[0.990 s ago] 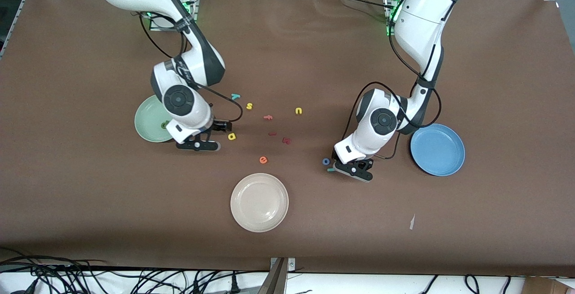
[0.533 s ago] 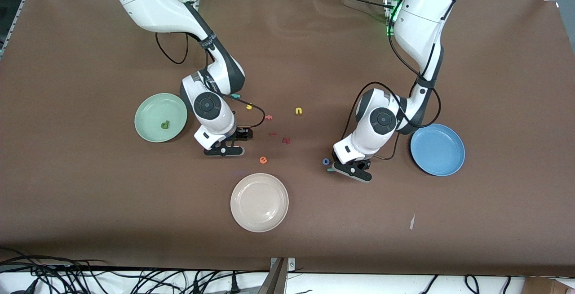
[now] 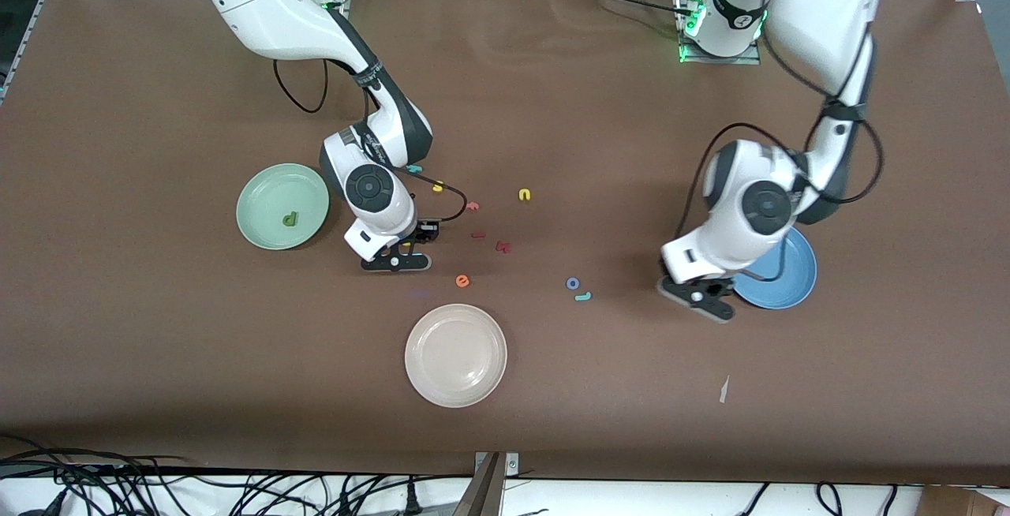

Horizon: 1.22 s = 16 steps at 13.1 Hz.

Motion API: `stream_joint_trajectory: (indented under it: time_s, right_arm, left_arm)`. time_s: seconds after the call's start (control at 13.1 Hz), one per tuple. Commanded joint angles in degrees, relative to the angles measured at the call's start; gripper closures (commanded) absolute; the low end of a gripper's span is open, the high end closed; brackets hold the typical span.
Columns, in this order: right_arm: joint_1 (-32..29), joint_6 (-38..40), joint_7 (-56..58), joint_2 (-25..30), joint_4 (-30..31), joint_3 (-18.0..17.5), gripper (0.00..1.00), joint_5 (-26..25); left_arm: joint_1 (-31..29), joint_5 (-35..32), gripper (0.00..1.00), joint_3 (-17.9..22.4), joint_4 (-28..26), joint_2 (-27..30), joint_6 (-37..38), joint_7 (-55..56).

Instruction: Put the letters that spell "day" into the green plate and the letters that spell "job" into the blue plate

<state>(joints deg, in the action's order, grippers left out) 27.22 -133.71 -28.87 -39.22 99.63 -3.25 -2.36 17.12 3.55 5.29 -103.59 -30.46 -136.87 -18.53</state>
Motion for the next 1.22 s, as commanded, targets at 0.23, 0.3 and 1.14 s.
stream_joint_trajectory:
  time_s: [0.23,0.3,1.14]
  right_arm:
    - [-0.1,3.3,1.5,3.4,-0.8,1.9,1.00,-0.2]
    - [-0.1,5.6,2.0,4.8,-0.8,3.4,1.00,-0.4]
    - [-0.1,-1.1,23.2,25.0,34.2,18.1,1.00,-0.4]
  left_arm:
    - [-9.4,-1.4,0.83,-0.8,-9.9,4.4,-1.1,-17.4]
    - [-9.5,-1.4,0.61,-0.8,-10.0,4.2,-1.2,-17.5]
    - [4.4,6.2,0.31,-5.6,-1.6,-3.4,-11.6,-6.8]
